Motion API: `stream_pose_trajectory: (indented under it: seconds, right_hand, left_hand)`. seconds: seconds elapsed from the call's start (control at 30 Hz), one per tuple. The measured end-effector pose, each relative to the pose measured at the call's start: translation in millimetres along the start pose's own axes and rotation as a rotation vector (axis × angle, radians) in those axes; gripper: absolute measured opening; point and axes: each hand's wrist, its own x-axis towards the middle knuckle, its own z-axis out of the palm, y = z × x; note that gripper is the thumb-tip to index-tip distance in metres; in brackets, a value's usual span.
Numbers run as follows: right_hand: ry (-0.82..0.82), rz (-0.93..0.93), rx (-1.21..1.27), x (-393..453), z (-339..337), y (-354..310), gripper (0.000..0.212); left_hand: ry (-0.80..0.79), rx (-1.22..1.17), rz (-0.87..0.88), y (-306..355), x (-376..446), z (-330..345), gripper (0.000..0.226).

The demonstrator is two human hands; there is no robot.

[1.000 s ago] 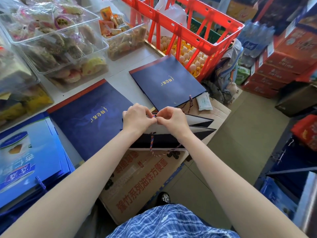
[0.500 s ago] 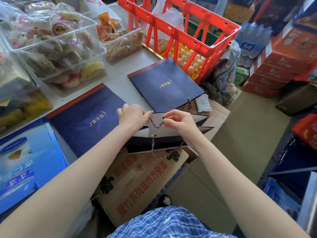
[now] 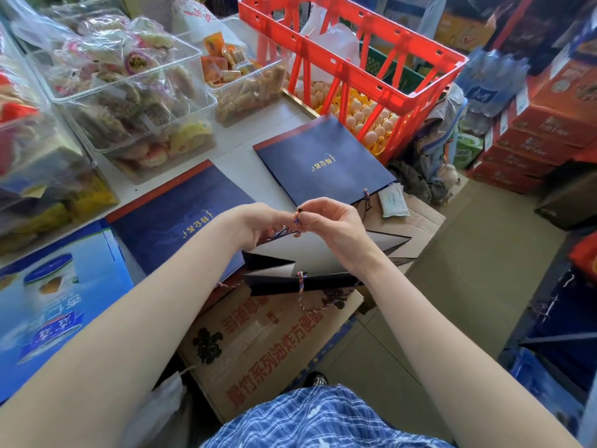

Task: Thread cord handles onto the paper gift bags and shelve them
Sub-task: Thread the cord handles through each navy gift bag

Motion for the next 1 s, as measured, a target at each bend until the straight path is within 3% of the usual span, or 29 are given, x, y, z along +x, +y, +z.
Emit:
stream_pose_trajectory:
  seconds: [0.07,0.27,0.4,0.6,0.77,1.0]
  right_hand:
    - [0.018,0.012,0.011,-4,-1,2,0.008]
    - [0.033,0.046,-0.039,-14,-5,13,0.01]
    - [0.187,0.081,-0.01,-9,-5,12,0.012]
    - [0.313,0.076,-0.281,10,5,14,0.019]
    - [0.216,-0.033,-0.661,14,9,13,0.007]
    - [0.14,-0.046,-0.768,15,9,10,0.015]
  left_hand:
    - [0.005,-0.044,-0.015,1,2,0,0.02]
    - [0.07,-0.129,-0.039,1,7,4,0.017]
    - [0.156,-0.058,0.229,-9,5,8,0.007]
    - [0.385,0.458,0.603,-26,-2,9,0.008]
    - [0.464,0.658,0.791,-33,-6,8,0.008]
    - [0.509,0.463,0.748,-34,-2,8,0.006]
